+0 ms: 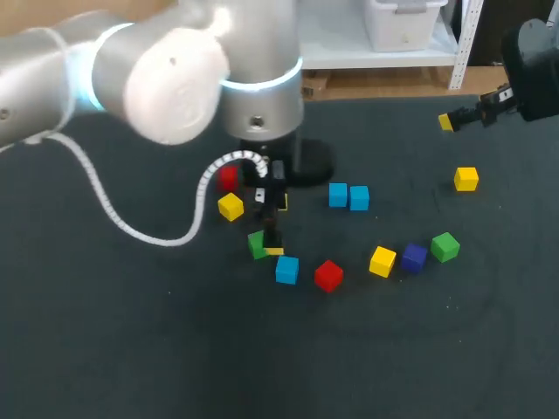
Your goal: Place the blue cubes, place green cubes on the blue cubes, place the yellow cubes on the green cubes, then place the red cubes on the yellow cubes, and place purple cube on the red cubes.
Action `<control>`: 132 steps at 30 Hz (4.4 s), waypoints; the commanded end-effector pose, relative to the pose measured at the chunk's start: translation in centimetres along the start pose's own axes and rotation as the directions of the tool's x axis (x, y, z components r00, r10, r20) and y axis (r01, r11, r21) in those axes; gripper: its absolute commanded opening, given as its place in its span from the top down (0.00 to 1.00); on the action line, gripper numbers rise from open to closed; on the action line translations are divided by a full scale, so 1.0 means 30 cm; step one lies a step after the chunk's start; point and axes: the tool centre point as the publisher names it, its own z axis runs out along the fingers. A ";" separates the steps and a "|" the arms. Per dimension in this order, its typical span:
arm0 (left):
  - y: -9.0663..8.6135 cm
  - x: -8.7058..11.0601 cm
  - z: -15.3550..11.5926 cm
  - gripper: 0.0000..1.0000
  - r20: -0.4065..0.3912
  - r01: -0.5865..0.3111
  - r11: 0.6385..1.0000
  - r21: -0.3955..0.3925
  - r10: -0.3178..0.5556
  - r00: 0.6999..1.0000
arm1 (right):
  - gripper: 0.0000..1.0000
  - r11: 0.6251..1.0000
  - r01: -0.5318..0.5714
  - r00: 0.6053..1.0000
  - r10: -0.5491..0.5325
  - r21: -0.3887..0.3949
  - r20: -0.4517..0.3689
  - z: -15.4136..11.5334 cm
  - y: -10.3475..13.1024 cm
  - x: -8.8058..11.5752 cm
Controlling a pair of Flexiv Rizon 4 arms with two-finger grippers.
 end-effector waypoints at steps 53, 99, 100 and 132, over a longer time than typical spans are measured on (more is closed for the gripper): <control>-0.056 -0.004 0.174 1.00 0.022 0.008 0.999 -0.042 -0.007 1.000 | 0.00 1.000 0.000 1.000 0.000 0.009 0.002 0.000 0.006 0.002; 0.472 -0.096 0.156 1.00 -0.086 0.084 0.993 -0.083 -0.091 0.992 | 0.00 1.000 0.000 1.000 0.000 0.009 0.002 0.000 0.006 0.002; 0.474 -0.095 0.156 1.00 -0.084 0.086 0.993 -0.085 -0.093 0.992 | 0.00 1.000 0.000 1.000 0.000 0.009 0.002 0.000 0.006 0.002; 0.494 -0.113 0.190 1.00 0.020 0.101 0.994 -0.049 -0.100 0.995 | 0.00 1.000 0.000 1.000 0.000 0.009 0.002 0.000 0.006 0.002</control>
